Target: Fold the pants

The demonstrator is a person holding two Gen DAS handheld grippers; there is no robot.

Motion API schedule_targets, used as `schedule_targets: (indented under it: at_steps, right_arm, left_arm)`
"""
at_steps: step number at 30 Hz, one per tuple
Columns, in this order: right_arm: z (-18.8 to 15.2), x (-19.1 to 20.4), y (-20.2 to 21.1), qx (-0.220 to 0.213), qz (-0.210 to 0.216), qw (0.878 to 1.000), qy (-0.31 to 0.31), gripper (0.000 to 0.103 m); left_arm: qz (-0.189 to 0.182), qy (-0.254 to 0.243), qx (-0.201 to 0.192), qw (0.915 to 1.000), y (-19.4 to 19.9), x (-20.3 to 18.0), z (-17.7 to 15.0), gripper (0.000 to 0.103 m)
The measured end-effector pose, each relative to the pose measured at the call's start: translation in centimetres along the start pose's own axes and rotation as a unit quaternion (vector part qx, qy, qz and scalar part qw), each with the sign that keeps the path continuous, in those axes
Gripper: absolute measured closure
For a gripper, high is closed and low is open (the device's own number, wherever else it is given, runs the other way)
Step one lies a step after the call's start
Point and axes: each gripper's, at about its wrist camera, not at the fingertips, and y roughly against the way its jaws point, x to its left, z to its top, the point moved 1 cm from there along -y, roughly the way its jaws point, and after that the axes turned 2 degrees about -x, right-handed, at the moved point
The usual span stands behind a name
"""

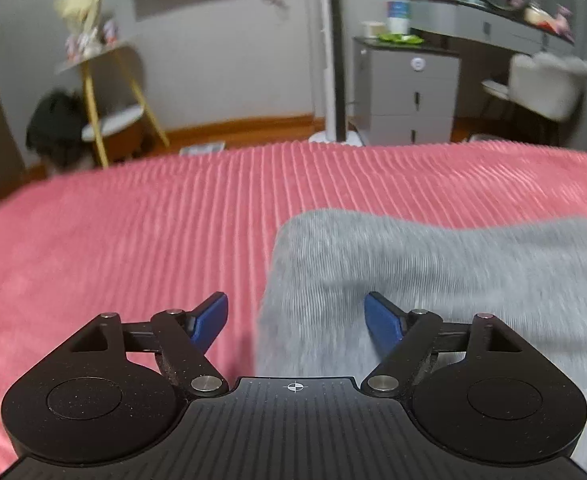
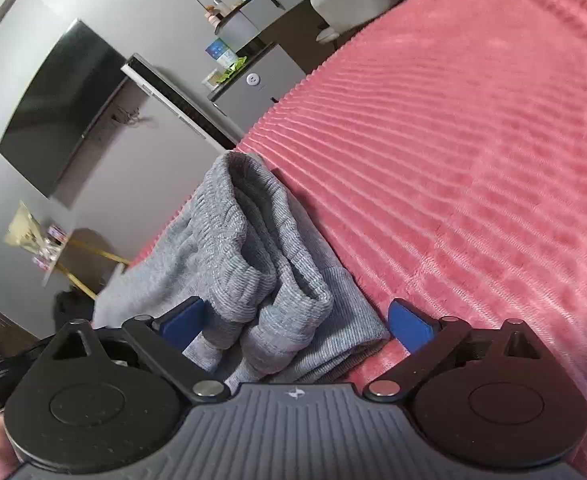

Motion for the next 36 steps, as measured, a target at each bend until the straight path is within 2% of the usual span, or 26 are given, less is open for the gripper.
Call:
schedule_targets:
  at_steps: [2, 4, 9, 13, 15, 18, 21, 25, 29, 31, 33, 36]
  right_arm:
    - [0.0, -0.4, -0.3, 0.000, 0.007, 1.000, -0.003, 0.004]
    - [-0.1, -0.5, -0.6, -0.001, 0.013, 1.000, -0.001, 0.004]
    - [0.1, -0.9, -1.2, -0.002, 0.028, 0.999, -0.021, 0.004]
    - [0.3, -1.5, -1.2, 0.005, 0.037, 0.998, -0.042, 0.004]
    - [0.2, -2.2, -1.1, 0.015, 0.049, 0.996, -0.070, 0.004]
    - [0.1, -3.3, -0.9, 0.030, 0.066, 0.990, -0.119, 0.004]
    - [-0.3, -3.6, -0.8, 0.042, 0.073, 0.985, -0.149, 0.004]
    - [-0.9, -3.8, -2.0, 0.075, 0.097, 0.974, -0.193, 0.004]
    - [-0.9, -3.3, -3.3, 0.069, 0.089, 0.974, -0.195, 0.004]
    - [-0.8, -2.4, -3.6, 0.056, 0.078, 0.979, -0.178, 0.004]
    - [-0.8, -1.2, -3.6, 0.042, 0.051, 0.991, -0.119, 0.035]
    - [-0.6, 0.4, -3.5, 0.035, 0.030, 0.997, -0.058, 0.040]
  left_arm:
    - [0.003, 0.021, 0.012, 0.9997, -1.6, 0.1, 0.7, 0.014]
    - [0.014, 0.016, 0.021, 0.9996, -2.7, 0.2, 1.2, 0.002]
    - [-0.009, 0.040, 0.037, 0.9985, -1.3, 1.3, 0.3, 0.003]
    - [-0.049, 0.064, 0.054, 0.9953, 2.5, 3.8, -3.8, 0.004]
    - [-0.062, 0.087, 0.047, 0.9932, 4.7, 5.3, -6.3, 0.004]
    - [-0.072, 0.129, 0.063, 0.9870, 7.5, 7.7, -9.9, 0.004]
    - [-0.084, 0.187, 0.043, 0.9778, 10.0, 9.8, -12.2, 0.004]
    - [-0.060, 0.223, 0.060, 0.9711, 11.2, 11.2, -14.4, 0.005]
    - [-0.024, 0.190, 0.078, 0.9783, 11.1, 10.8, -15.6, 0.005]
    - [-0.006, 0.180, 0.085, 0.9799, 10.9, 10.7, -15.8, 0.005]
    - [0.002, 0.185, 0.089, 0.9787, 11.2, 10.6, -16.1, 0.005]
    - [0.003, 0.204, 0.091, 0.9747, 12.0, 11.2, -16.7, 0.005]
